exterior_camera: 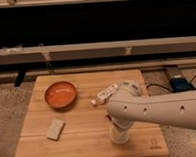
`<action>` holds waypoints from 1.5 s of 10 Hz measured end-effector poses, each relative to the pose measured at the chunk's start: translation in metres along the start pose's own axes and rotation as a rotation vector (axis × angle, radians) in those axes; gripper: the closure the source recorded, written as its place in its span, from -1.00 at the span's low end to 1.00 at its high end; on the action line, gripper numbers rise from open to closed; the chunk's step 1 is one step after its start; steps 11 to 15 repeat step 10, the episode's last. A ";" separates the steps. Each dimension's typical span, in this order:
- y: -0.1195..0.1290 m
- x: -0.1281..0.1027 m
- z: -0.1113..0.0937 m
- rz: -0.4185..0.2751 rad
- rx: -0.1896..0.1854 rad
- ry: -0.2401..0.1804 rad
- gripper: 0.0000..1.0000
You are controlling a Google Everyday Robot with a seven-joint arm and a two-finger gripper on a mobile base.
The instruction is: Place the ceramic cup over the eraser
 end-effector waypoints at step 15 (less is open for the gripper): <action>-0.039 -0.076 0.020 -0.173 -0.034 -0.048 -0.60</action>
